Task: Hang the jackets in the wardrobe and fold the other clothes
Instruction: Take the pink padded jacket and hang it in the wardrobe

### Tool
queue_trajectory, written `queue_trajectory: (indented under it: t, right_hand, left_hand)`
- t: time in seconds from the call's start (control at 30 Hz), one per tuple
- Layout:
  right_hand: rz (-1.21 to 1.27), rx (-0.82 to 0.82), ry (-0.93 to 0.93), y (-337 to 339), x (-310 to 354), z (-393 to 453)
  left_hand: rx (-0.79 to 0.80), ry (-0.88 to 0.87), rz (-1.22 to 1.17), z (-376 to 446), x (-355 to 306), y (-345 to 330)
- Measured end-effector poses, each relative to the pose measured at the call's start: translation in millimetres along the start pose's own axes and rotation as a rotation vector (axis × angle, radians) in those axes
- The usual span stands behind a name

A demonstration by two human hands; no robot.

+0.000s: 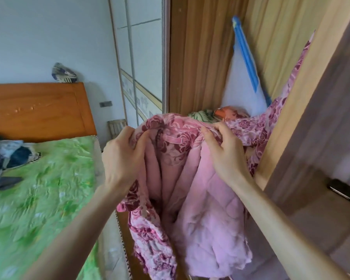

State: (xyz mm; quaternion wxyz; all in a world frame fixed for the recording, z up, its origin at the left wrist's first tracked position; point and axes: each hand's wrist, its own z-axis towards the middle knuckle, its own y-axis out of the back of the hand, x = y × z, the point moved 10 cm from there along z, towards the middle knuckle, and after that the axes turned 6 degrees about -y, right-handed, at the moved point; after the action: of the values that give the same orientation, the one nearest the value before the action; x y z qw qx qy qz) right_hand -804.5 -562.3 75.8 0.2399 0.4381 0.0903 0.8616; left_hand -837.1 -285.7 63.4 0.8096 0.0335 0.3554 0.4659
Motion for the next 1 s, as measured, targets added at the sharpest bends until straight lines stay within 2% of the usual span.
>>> queue_trajectory:
  t: [0.23, 0.57, 0.83, 1.0]
  right_hand:
    - [0.072, -0.061, -0.01, 5.7, -1.6, 38.6]
    - [-0.01, -0.126, 0.015, -15.5, -5.7, 121.2]
    - [0.023, -0.079, 0.01, -68.4, -22.4, 212.9]
    - [0.033, -0.074, 0.013, -86.7, -31.3, 266.5]
  left_hand:
    - [-0.053, 0.023, -0.036, 29.3, -8.2, -6.6]
    - [-0.073, 0.028, -0.018, 99.2, 7.6, -27.5]
    - [0.045, -0.066, -0.039, 184.1, 51.6, -71.0]
    - [0.092, -0.087, -0.158, 242.1, 69.0, -105.8]
